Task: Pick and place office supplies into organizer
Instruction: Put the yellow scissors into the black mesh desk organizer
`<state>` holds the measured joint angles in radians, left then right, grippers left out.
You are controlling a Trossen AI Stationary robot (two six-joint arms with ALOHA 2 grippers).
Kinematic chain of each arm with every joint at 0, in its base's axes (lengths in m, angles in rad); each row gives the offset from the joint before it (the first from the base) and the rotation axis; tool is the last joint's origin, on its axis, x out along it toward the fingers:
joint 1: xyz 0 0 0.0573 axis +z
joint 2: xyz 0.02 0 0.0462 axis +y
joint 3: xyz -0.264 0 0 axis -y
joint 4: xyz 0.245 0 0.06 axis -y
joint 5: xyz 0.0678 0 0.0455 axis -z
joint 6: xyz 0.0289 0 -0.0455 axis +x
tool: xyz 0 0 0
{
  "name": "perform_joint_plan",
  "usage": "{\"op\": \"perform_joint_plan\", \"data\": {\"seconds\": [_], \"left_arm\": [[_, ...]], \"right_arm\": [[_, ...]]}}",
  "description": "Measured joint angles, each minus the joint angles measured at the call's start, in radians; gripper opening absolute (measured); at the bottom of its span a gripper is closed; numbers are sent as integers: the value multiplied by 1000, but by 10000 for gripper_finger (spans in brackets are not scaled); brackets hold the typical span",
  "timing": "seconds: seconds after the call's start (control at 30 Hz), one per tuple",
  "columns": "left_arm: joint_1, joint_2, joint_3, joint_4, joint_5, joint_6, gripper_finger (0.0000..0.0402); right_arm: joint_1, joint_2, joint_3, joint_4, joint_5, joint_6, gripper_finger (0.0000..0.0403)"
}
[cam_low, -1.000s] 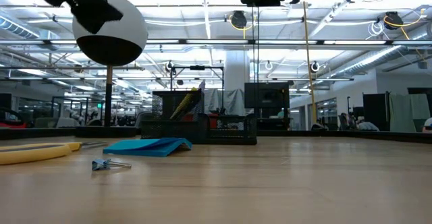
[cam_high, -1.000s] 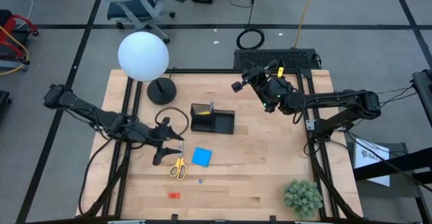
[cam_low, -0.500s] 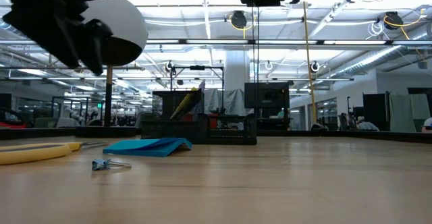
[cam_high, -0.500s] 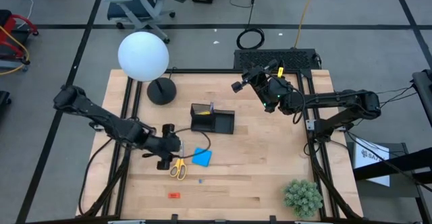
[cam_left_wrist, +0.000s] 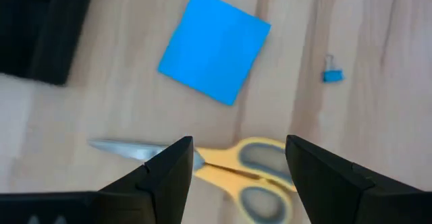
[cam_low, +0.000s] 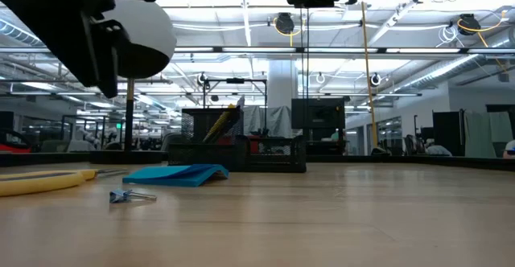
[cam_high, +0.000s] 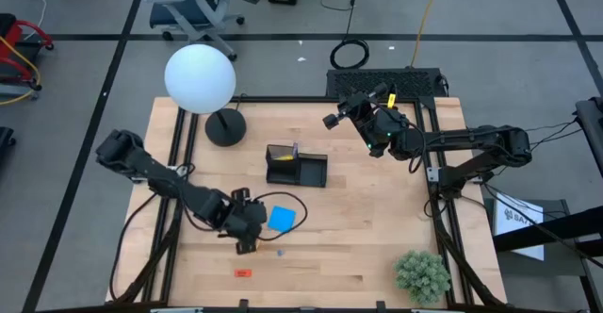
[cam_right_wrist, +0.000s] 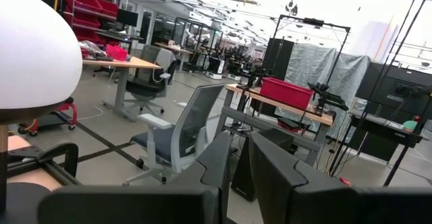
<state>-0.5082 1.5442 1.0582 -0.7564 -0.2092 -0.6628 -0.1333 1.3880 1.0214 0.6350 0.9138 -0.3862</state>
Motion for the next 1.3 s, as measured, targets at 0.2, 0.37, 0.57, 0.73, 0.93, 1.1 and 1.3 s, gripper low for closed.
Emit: {"op": "perform_joint_plan", "data": {"seconds": [0.2,0.37,0.57,0.73,0.93,1.1,1.3], "left_arm": [[-53,38,41,0,-5,-259,244],[-76,47,47,-3,-33,-519,244],[-74,107,47,-69,33,-717,243],[-75,147,47,-51,81,-819,244],[-74,159,47,-20,94,-910,243],[-75,159,47,36,89,-956,243],[-68,214,47,71,103,-985,244]], "right_arm": [[0,0,0,0,0,0,47],[0,0,0,0,0,0,47],[0,0,0,0,0,0,47],[0,0,0,0,0,0,48],[0,0,0,0,0,0,48],[0,0,0,0,0,0,48],[0,0,0,0,0,0,48]]}}
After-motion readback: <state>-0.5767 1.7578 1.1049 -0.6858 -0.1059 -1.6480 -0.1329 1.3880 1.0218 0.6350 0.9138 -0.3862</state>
